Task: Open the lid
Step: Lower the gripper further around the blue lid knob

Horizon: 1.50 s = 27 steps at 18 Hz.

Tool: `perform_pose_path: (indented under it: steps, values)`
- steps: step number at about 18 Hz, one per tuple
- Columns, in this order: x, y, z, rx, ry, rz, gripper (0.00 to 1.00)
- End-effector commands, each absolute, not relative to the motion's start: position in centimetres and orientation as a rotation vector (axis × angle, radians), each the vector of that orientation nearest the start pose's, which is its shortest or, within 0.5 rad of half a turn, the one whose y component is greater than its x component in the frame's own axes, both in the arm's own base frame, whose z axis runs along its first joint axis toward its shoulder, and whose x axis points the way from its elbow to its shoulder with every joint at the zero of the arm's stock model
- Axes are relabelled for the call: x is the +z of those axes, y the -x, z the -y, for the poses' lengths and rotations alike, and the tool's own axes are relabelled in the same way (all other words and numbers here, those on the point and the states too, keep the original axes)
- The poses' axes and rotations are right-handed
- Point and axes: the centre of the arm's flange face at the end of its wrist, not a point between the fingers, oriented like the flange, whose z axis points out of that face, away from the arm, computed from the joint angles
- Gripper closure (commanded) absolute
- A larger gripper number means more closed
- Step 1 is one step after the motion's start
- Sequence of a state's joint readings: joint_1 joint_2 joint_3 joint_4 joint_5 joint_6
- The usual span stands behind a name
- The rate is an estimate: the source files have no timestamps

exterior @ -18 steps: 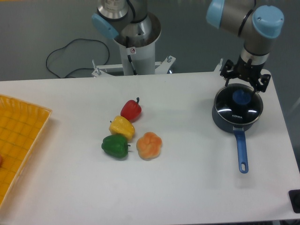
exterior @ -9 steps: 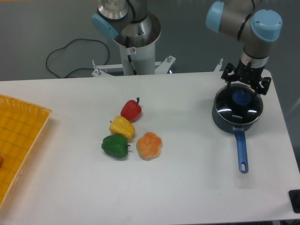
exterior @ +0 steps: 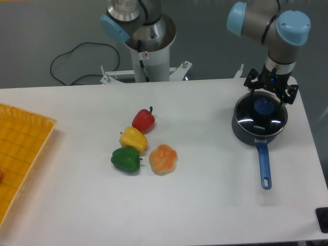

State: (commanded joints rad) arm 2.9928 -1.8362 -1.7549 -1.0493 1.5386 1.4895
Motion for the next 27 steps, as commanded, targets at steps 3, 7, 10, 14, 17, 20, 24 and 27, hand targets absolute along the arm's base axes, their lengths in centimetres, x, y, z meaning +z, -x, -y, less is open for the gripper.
perform_pose_path:
  steps: [3, 7, 10, 14, 17, 20, 24, 27]
  values:
    - [30.8, 54.6, -22.1, 0.103, 3.098, -0.106, 0.00]
    - [30.8, 54.9, -22.1, 0.105, 3.098, -0.106, 0.00]
    - [30.6, 54.9, -22.2, 0.103, 3.098, -0.106, 0.00]
    - [30.5, 55.0, -22.2, 0.103, 3.098, -0.106, 0.00]
    - [30.4, 55.0, -22.3, 0.100, 3.098, -0.106, 0.00]
    - [30.1, 55.0, -22.4, 0.096, 3.098, -0.109, 0.00]
    - [29.9, 55.0, -22.5, 0.105, 3.097, -0.111, 0.00]
    - [29.4, 54.9, -22.8, 0.110, 3.098, -0.121, 0.00]
